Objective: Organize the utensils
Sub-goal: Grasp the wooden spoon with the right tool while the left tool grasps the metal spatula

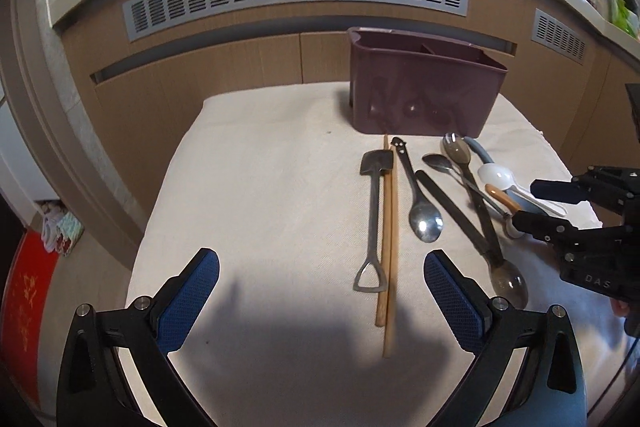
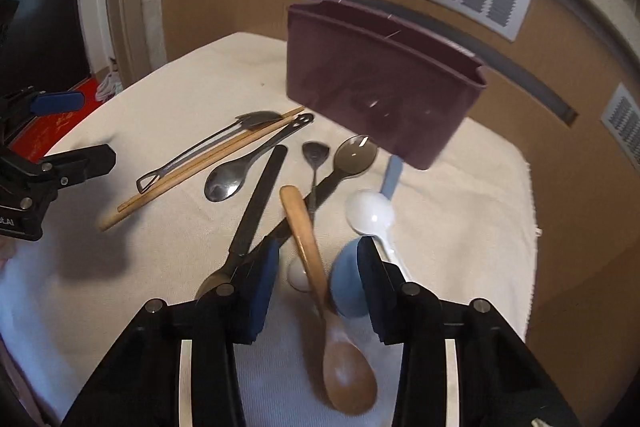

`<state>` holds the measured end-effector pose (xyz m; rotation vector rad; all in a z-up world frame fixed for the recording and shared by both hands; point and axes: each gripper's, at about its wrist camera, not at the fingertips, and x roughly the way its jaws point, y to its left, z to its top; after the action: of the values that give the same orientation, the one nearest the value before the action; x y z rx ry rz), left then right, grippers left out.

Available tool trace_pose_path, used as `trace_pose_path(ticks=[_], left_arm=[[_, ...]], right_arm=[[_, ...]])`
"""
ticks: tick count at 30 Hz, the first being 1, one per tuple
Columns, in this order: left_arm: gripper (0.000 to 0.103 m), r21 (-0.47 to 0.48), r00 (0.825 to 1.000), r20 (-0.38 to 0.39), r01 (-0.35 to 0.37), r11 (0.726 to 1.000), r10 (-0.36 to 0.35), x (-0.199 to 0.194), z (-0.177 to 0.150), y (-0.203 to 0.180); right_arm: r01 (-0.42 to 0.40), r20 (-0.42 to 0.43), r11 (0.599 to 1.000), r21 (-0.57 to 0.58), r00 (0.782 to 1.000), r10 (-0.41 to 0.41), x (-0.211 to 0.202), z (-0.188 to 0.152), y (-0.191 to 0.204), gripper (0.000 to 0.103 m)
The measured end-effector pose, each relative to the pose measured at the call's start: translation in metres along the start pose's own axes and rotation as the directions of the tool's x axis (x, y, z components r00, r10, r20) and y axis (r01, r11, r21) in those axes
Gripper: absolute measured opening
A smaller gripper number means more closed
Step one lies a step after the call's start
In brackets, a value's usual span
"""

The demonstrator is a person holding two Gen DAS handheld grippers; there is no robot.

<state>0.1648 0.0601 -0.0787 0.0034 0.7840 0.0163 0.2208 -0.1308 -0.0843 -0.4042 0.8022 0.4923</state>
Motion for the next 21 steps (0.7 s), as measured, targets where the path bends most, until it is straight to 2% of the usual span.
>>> trace_pose_path(ticks=[3, 5, 8, 12, 16, 18, 19, 21], left_arm=[[0.097, -0.033, 1.000, -0.016, 0.017, 0.999, -0.018, 0.004, -0.003, 0.008], [0.094, -0.042, 0.999, -0.024, 0.029, 0.999, -0.030, 0.006, -0.005, 0.010], [0.089, -0.040, 0.997, -0.039, 0.059, 0.997, -0.061, 0.009, -0.005, 0.009], [0.079, -0.009, 0.992, -0.060, 0.112, 0.994, -0.113, 0.013, 0.005, 0.000], [0.058, 0.006, 0.971, -0.109, 0.216, 0.976, -0.214, 0.030, 0.034, -0.007], [0.057, 0.009, 0.956, -0.149, 0.257, 0.966, -0.253, 0.043, 0.052, -0.012], [0.057, 0.013, 0.943, -0.175, 0.291, 0.957, -0.284, 0.051, 0.061, -0.014], [0.057, 0.023, 0.926, -0.231, 0.312, 0.950, -0.299, 0.069, 0.077, -0.022]], right_arm=[[-0.011, -0.012, 1.000, -0.009, 1.000, 0.011, 0.010, 0.003, 0.002, 0.037], [0.003, -0.022, 1.000, -0.011, 1.000, -0.004, 0.015, 0.004, 0.002, 0.025], [-0.029, -0.051, 0.999, 0.014, 0.998, 0.030, 0.021, 0.005, -0.001, 0.010], [-0.018, -0.038, 0.997, 0.069, 0.999, 0.021, 0.009, 0.005, -0.009, 0.009], [-0.087, -0.029, 0.976, 0.200, 0.995, 0.094, -0.005, 0.005, -0.031, 0.009], [-0.101, -0.019, 0.964, 0.246, 0.994, 0.109, -0.009, 0.001, -0.039, 0.009], [-0.097, -0.016, 0.961, 0.258, 0.994, 0.105, -0.010, 0.000, -0.041, 0.009], [-0.093, -0.009, 0.957, 0.276, 0.995, 0.099, -0.013, -0.005, -0.044, 0.009]])
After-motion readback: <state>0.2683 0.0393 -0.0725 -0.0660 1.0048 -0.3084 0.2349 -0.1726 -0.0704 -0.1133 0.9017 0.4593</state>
